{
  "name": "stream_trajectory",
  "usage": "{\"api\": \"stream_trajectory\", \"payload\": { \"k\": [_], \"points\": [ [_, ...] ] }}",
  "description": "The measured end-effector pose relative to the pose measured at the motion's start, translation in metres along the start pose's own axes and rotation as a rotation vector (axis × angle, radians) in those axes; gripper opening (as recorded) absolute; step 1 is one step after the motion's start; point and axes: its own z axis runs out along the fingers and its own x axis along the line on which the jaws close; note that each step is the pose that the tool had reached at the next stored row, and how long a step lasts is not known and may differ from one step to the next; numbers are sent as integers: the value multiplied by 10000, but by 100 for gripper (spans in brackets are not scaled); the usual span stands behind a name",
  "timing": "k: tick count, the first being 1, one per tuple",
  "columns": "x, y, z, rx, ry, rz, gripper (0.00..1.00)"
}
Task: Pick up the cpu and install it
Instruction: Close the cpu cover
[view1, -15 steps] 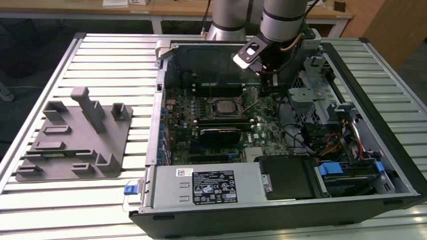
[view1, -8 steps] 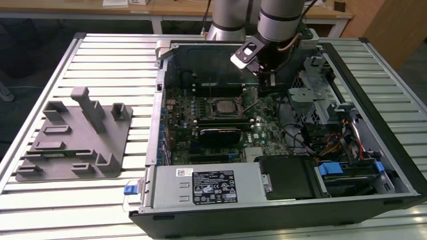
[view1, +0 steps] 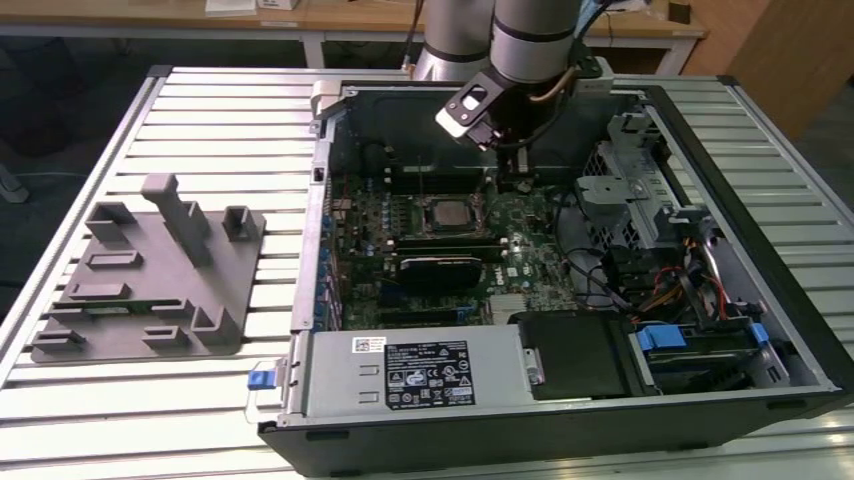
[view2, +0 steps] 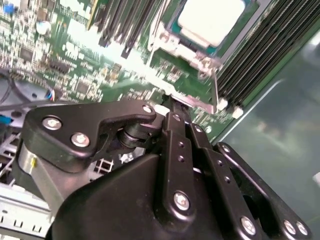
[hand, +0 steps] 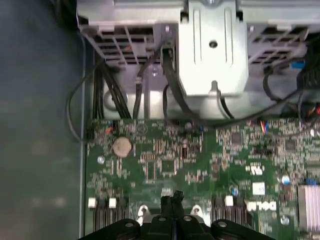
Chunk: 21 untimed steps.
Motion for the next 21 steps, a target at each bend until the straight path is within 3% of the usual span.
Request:
{"api": "stream_trajectory", "payload": {
  "k": [12, 21],
  "points": [
    [-4, -228, -14, 0, 15, 10, 11],
    [-5, -246, -11, 0, 17, 12, 11]
  ]
}}
